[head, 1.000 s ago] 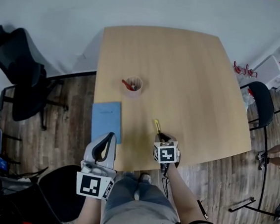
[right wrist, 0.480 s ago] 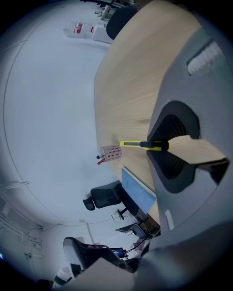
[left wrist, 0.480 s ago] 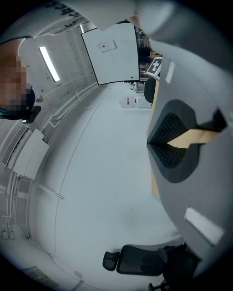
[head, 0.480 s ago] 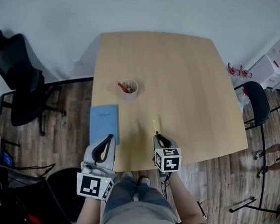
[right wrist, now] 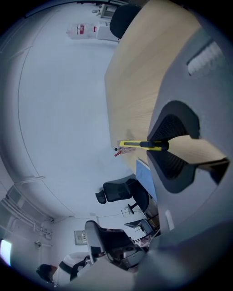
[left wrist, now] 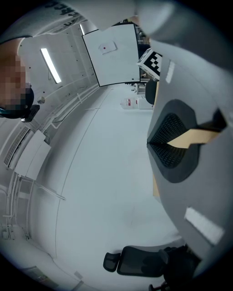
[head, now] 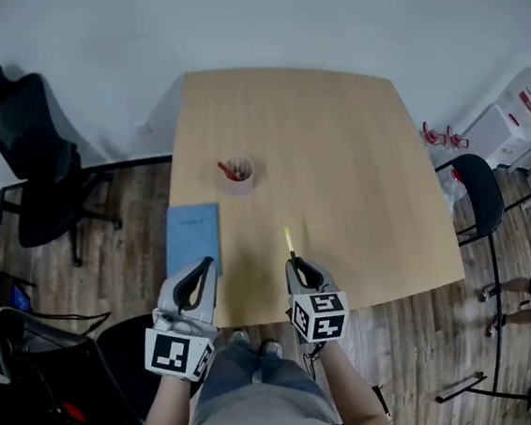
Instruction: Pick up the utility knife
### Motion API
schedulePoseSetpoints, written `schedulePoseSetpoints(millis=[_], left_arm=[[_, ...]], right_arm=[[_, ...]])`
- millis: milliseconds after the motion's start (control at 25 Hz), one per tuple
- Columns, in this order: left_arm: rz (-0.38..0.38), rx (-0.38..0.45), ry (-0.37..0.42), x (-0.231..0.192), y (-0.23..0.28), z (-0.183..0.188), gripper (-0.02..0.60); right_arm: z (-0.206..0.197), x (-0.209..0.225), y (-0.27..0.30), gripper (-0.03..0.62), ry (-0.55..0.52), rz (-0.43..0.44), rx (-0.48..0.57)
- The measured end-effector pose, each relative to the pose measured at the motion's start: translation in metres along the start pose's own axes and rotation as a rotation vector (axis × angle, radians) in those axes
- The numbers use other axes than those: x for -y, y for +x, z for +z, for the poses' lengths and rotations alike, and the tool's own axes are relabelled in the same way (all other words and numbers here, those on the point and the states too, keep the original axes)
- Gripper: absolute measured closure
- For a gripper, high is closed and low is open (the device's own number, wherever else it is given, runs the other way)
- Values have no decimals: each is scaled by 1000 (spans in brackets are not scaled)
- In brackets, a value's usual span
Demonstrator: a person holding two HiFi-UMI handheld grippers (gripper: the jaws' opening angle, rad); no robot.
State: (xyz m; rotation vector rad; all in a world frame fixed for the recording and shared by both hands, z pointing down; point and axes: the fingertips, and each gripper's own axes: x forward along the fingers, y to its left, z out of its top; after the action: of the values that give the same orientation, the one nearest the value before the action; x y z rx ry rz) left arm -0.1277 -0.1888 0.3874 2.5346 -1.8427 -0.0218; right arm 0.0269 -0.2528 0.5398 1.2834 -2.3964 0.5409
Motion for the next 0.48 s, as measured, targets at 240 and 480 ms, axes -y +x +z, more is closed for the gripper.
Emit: schedulePoseSetpoints(millis=[240,480], left_arm=[[-5,4,6,0,-1,5,561],[-4,12,14,4,-5,8,561]], right_arm=[[26,-13,-17,526,-17,22,77],[41,-21,-36,526,-46,41,138]])
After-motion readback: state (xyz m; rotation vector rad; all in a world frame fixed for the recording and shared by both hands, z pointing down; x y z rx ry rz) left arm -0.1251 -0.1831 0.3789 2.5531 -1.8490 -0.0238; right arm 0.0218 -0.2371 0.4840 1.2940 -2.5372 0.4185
